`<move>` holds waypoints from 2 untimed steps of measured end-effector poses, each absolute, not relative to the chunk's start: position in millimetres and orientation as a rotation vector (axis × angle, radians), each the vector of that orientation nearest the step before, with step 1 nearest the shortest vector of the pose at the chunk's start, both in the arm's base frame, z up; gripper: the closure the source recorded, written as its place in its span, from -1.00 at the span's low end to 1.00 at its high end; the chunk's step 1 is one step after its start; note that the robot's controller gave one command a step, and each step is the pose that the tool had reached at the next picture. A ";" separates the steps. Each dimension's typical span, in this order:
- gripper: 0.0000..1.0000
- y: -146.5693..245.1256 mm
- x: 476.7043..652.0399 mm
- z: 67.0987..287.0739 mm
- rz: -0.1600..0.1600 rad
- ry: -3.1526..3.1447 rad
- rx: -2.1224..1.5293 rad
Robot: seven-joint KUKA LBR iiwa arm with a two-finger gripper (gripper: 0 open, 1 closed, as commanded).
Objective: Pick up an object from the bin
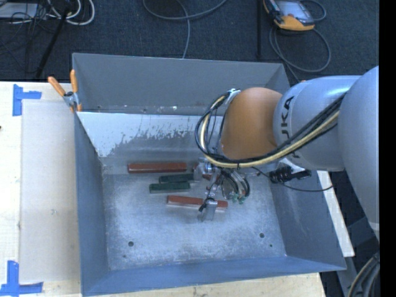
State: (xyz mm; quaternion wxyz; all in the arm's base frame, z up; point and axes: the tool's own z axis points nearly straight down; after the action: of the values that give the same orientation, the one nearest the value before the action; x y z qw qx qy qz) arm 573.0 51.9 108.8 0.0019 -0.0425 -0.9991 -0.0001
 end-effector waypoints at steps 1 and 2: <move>-1.00 52.6 573.7 157.8 -0.001 -3.143 -0.113; -1.00 51.9 570.9 96.3 -0.002 -3.140 -0.214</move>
Offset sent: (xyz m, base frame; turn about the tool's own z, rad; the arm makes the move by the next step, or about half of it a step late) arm -0.0054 -0.0008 -0.0388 0.0775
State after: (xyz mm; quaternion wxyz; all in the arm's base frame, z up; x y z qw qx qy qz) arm 570.9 51.9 96.3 -0.0026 -0.0679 -0.9977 -0.0007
